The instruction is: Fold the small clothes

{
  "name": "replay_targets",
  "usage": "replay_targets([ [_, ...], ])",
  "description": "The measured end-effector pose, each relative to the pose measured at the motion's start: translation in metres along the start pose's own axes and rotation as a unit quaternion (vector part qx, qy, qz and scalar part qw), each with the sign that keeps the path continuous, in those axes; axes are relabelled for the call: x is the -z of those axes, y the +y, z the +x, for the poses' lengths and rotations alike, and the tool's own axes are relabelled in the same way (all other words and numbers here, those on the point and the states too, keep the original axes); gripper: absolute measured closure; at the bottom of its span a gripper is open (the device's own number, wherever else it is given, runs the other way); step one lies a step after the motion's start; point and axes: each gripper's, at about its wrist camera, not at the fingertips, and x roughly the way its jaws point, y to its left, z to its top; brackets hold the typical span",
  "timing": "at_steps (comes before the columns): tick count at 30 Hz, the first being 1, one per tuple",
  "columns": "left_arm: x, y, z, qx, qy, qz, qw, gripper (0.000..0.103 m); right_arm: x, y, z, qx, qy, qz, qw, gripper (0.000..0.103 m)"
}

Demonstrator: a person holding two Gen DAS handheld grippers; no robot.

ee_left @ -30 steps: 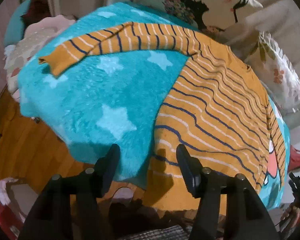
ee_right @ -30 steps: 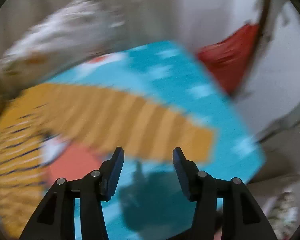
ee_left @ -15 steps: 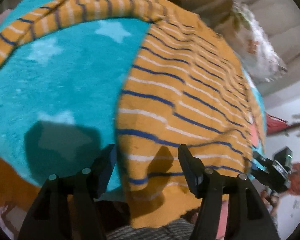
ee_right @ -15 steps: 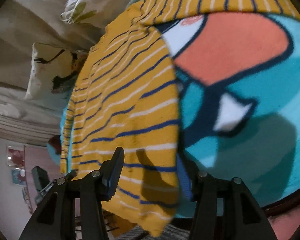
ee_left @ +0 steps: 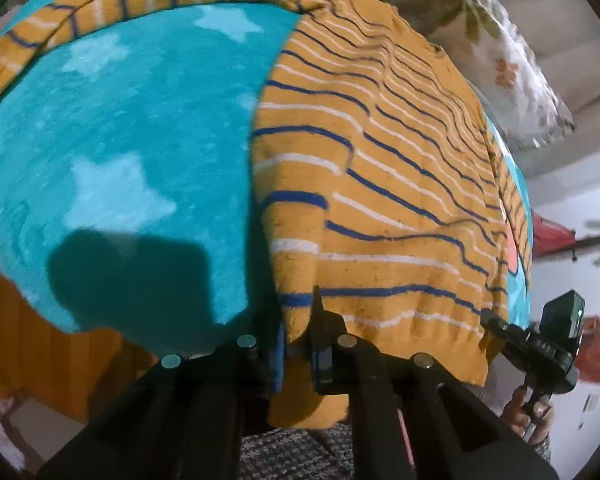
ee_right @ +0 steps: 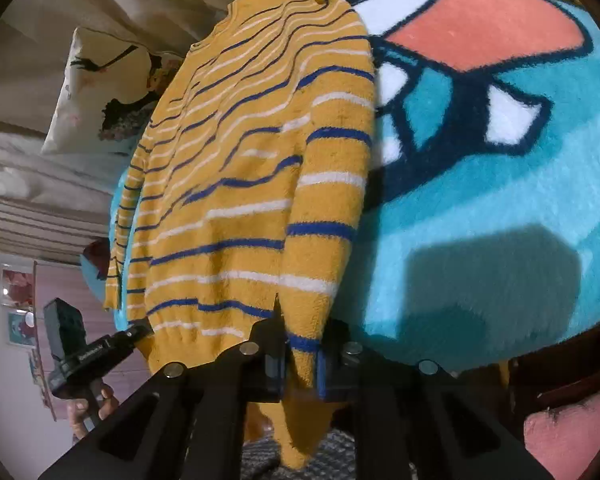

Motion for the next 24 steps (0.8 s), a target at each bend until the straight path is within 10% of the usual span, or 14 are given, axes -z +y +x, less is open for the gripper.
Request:
replay_targets([
  [11, 0.062, -0.007, -0.028, -0.044, -0.024, -0.024, 0.9985, 0.094, 0.03, -0.019, -0.026, 0.027, 0.05, -0.061, 0.997, 0.095],
  [16, 0.074, 0.005, -0.025, -0.067, -0.031, -0.06, 0.9954, 0.077, 0.034, -0.031, -0.033, 0.021, 0.053, -0.069, 0.996, 0.09],
  [24, 0.078, 0.006, -0.063, -0.088, -0.086, -0.08, 0.9892, 0.066, -0.007, -0.087, -0.114, 0.033, -0.082, -0.021, 0.996, 0.084],
])
